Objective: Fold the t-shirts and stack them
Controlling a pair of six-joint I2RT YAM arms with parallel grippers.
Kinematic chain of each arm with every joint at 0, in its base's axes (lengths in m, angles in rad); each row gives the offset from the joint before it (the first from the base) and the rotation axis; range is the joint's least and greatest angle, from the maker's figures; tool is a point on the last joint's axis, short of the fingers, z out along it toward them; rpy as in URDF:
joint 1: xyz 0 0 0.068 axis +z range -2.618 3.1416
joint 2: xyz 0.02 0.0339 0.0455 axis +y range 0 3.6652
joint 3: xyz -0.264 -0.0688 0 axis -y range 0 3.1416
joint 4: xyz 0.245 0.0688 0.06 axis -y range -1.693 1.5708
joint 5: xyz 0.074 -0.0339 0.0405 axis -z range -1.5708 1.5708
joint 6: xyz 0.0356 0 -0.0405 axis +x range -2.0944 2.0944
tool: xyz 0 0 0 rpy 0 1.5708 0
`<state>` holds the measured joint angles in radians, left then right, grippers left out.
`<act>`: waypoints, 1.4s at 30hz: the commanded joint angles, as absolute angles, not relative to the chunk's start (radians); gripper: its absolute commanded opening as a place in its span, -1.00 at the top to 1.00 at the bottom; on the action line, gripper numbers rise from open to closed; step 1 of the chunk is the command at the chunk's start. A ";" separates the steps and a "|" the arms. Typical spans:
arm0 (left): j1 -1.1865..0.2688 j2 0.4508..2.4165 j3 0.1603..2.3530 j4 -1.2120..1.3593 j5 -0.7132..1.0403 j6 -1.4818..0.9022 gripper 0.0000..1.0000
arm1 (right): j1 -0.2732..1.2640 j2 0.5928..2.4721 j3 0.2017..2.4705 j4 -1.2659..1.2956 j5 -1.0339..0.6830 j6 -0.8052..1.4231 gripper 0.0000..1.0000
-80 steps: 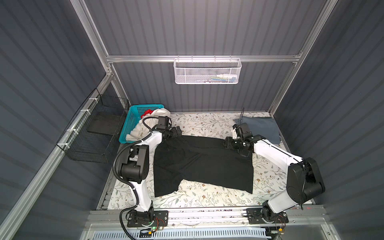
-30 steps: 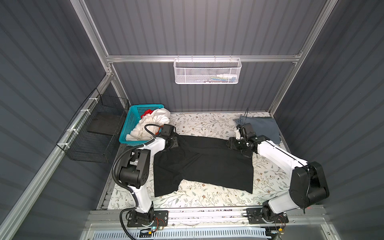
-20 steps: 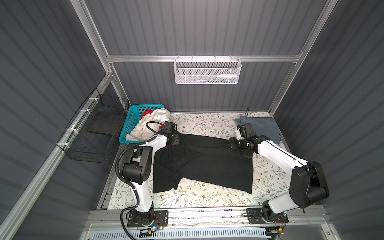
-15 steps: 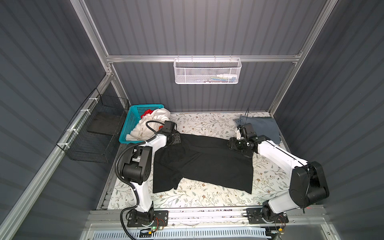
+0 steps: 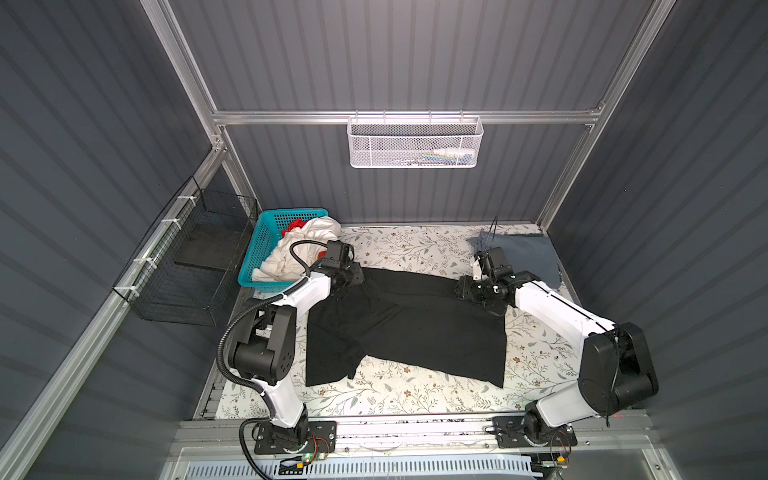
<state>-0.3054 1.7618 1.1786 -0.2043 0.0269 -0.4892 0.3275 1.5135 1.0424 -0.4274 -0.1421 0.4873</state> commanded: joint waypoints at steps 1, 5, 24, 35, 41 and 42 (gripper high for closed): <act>-0.308 1.742 1.139 -0.195 0.043 -0.526 -0.07 | 0.321 1.501 1.022 -0.446 -0.124 0.480 -0.11; -0.310 1.663 1.065 -0.179 -0.011 -0.547 -0.05 | 0.317 1.482 1.008 -0.445 -0.117 0.481 -0.12; -0.310 1.758 1.022 -0.030 0.095 -0.651 0.08 | 0.313 1.335 0.919 -0.335 -0.102 0.497 -0.98; -0.310 1.683 0.971 -0.058 0.028 -0.621 0.05 | 0.302 1.345 0.920 -0.353 -0.083 0.514 -0.98; -0.308 1.724 1.006 -0.077 0.053 -0.613 0.08 | 0.299 1.327 0.911 -0.350 -0.076 0.510 -0.98; -0.308 1.731 1.009 -0.075 0.059 -0.615 0.07 | 0.298 1.325 0.911 -0.351 -0.075 0.512 -0.98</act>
<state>-0.3080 1.7111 0.9863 -0.0586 0.0456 -0.6323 0.3035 1.3396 0.9264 -0.3500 -0.0963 0.5011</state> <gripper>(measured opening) 0.465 0.991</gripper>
